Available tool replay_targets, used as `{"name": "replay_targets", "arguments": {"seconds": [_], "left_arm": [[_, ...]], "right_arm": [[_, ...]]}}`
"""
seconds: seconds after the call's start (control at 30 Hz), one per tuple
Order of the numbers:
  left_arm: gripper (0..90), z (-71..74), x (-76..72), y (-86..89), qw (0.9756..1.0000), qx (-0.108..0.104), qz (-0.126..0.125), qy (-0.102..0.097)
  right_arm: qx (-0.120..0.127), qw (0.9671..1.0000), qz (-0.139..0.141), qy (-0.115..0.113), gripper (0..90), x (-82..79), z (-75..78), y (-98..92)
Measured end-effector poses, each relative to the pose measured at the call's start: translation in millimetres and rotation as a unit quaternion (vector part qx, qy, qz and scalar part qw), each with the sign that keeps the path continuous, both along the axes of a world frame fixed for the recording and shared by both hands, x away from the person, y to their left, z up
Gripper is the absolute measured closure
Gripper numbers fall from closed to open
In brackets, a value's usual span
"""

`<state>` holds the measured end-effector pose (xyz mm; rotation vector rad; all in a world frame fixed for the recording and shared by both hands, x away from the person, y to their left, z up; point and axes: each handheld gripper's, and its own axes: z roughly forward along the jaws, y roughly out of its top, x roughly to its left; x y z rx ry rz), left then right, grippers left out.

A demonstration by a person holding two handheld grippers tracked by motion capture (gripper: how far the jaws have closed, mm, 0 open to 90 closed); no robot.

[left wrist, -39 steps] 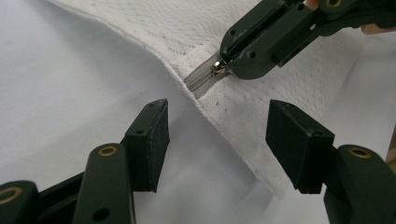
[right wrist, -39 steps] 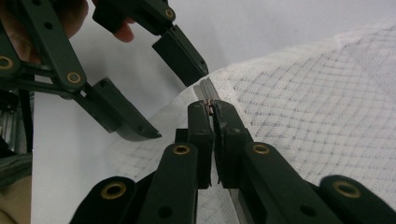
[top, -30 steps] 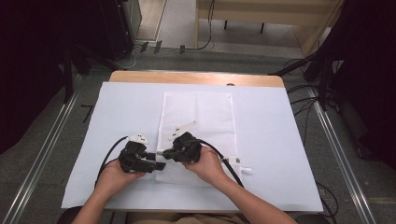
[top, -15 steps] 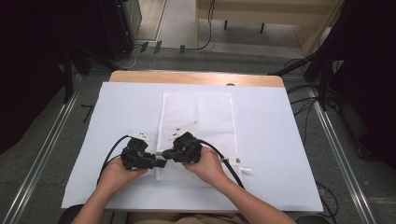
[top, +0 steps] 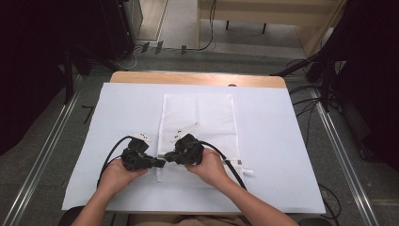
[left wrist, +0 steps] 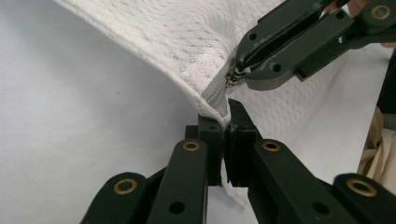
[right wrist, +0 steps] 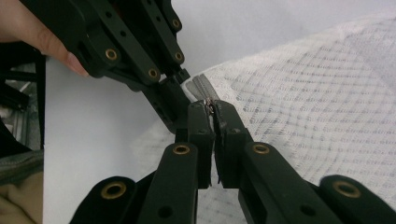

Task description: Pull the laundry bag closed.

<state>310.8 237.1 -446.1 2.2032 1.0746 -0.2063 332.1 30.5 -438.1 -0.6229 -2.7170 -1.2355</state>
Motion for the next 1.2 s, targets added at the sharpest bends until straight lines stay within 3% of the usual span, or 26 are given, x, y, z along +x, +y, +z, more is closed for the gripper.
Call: {"name": "replay_targets", "arguments": {"seconds": [0.37,0.8,0.93,1.2], "left_arm": [[88.5,-0.7,0.1,-0.3,0.9999,0.011,-0.002,0.006],[88.8,0.5,-0.7,2.0,0.9999,0.009,0.002,0.007],[88.9,-0.2,-0.2,3.2,0.9999,0.011,0.004,0.007],[88.9,1.4,-0.5,4.8,1.0,0.006,0.007,0.001]], "right_arm": [[-0.015,0.9998,0.012,-0.009,88.1,-0.3,-5.2,0.5],[-0.021,0.9993,0.025,-0.017,88.3,-0.2,-5.4,-3.1],[-0.035,0.9985,0.028,-0.031,88.4,-1.4,-6.3,-4.7],[-0.039,0.9986,0.025,-0.025,88.3,1.3,-7.7,-10.2]]}}
